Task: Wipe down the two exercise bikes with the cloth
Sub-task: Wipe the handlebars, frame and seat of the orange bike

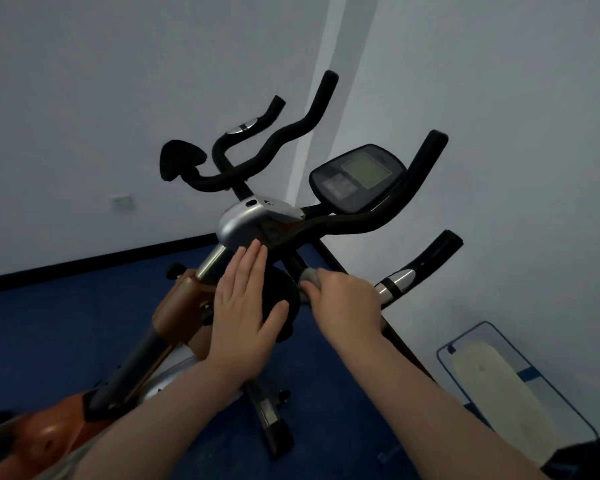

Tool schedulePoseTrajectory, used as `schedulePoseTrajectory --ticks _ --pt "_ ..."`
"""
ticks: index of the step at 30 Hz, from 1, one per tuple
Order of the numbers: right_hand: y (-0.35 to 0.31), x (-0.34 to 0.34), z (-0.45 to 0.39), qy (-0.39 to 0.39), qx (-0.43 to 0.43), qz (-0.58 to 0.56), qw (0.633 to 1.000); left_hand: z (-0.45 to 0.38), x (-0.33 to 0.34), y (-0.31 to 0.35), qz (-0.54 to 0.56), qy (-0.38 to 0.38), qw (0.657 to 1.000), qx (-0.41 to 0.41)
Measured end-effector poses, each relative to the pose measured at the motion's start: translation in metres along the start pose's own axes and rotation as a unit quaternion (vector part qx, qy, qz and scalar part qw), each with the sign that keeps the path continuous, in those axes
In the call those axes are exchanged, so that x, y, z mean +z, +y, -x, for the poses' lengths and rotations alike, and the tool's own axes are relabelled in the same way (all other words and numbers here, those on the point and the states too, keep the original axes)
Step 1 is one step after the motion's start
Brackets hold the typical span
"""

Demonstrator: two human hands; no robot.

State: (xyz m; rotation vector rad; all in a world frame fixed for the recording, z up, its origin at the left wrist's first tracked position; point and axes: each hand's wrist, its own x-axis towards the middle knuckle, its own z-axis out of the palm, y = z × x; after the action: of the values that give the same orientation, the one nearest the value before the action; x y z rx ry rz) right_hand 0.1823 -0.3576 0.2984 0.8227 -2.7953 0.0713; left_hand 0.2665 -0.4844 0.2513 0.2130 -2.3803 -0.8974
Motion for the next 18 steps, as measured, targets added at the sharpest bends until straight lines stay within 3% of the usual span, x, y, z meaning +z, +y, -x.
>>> schedulePoseTrajectory --ticks 2,6,11,18 --pt "0.011 0.001 0.003 -0.021 -0.017 -0.014 1.0 -0.002 -0.005 0.0 0.011 -0.011 1.0 -0.001" --pt "0.022 -0.001 0.012 0.014 -0.056 0.049 0.997 -0.021 -0.014 0.0 -0.026 -0.013 1.0 0.0" --pt "-0.005 0.001 -0.045 -0.131 0.013 -0.09 0.987 -0.023 -0.008 -0.002 -0.029 0.018 0.999 -0.026" --pt "0.006 0.0 -0.043 -0.177 0.003 -0.08 0.981 -0.021 -0.004 -0.008 -0.004 0.018 0.999 -0.032"
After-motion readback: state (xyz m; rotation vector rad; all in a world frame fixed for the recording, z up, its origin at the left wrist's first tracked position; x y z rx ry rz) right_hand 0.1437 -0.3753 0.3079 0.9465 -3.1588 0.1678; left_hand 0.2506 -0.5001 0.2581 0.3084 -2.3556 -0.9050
